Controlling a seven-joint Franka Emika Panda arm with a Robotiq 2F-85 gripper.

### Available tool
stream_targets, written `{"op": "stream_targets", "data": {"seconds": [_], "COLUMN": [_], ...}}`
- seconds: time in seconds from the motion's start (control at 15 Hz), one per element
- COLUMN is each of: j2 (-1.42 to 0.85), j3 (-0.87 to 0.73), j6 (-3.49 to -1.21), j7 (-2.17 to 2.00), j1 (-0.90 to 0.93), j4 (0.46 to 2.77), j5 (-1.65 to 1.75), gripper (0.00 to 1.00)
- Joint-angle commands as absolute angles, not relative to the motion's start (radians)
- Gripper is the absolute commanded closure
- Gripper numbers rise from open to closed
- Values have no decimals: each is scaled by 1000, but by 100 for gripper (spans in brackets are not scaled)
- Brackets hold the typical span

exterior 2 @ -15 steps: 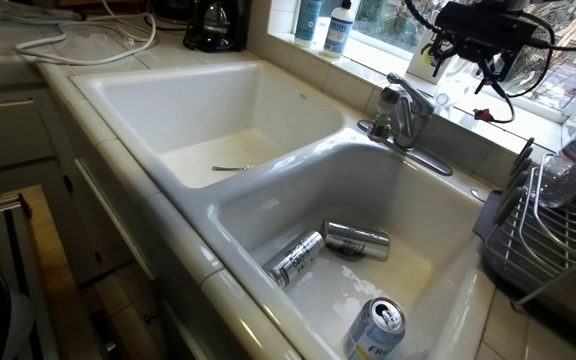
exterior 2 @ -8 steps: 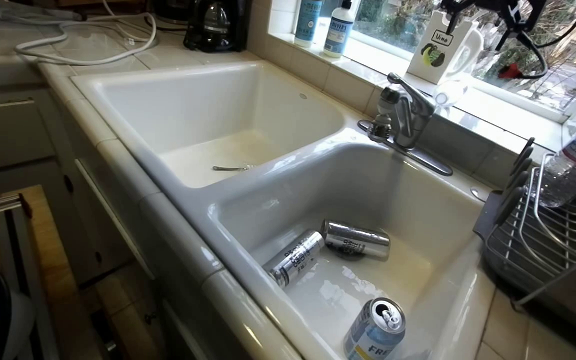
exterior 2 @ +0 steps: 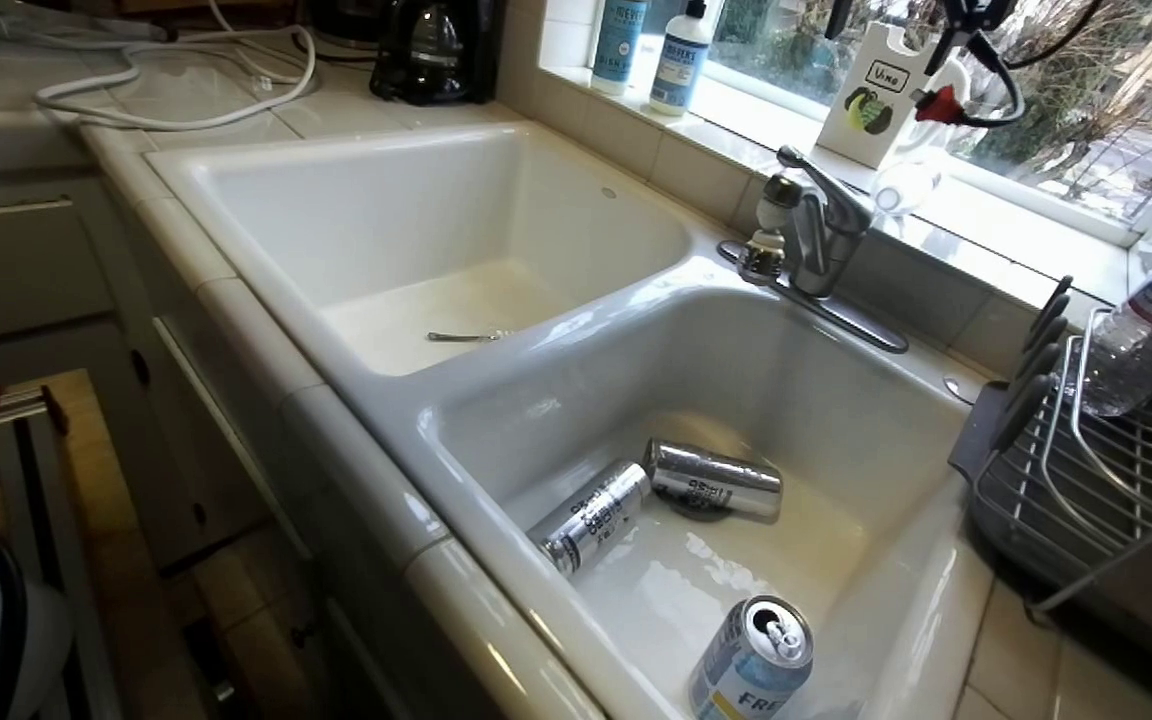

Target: Remove one bottle from the dish rack and put it on the windowsill

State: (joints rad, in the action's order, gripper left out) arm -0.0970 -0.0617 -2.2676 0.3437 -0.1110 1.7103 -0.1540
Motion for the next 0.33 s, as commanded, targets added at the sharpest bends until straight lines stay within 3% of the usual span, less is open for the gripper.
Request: {"op": "stream_targets", "data": {"seconds": [0.0,0.27], "j2": [-63,22], "j3": [-63,-64], "j6": [-2297,-2343], "j7": [312,264], "j1": [-100,-81], "j4": [1754,1858], "j5": [-132,-102], "gripper": [0,0]}}
